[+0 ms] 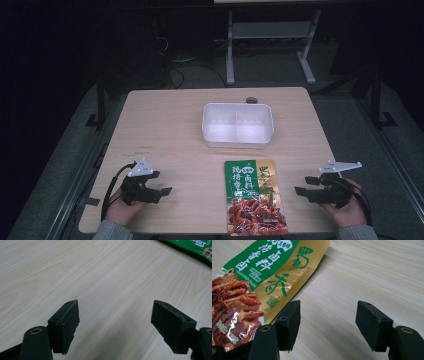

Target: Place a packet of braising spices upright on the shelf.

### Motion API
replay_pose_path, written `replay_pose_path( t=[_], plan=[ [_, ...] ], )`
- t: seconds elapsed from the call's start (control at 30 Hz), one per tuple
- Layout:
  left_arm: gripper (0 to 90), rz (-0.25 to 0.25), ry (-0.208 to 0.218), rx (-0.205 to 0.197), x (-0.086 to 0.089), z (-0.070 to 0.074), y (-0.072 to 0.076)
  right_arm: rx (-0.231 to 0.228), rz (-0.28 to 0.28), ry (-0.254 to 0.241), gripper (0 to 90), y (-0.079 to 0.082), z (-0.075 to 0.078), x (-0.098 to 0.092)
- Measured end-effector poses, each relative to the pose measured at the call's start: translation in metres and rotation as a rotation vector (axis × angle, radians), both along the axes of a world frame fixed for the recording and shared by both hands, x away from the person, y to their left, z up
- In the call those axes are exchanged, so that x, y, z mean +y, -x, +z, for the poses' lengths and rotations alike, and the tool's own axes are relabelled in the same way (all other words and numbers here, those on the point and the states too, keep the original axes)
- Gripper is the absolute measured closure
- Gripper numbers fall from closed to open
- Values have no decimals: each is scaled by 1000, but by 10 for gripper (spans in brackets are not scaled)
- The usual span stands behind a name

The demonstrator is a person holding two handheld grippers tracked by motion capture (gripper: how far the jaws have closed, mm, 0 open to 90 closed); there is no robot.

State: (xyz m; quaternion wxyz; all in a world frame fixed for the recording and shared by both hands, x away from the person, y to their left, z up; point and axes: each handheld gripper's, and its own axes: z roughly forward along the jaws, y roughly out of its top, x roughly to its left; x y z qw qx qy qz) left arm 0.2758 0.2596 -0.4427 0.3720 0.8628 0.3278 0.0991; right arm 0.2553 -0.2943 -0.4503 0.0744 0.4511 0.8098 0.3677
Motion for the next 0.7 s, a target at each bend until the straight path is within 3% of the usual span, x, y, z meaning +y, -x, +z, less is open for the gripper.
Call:
replay_pose_path(
  t=[0.1, 0.4, 0.7],
  plan=[
    [245, -11, 9, -1, -5, 1, 1, 1, 2, 2, 361, 0, -1, 0],
    [366, -109, 27, -8, -36, 8, 7, 5, 5, 1, 361, -1, -1, 2],
    [610, -204, 26, -11, -67, 15, 10, 8, 9, -2, 358, -5, -1, 3]
  ],
)
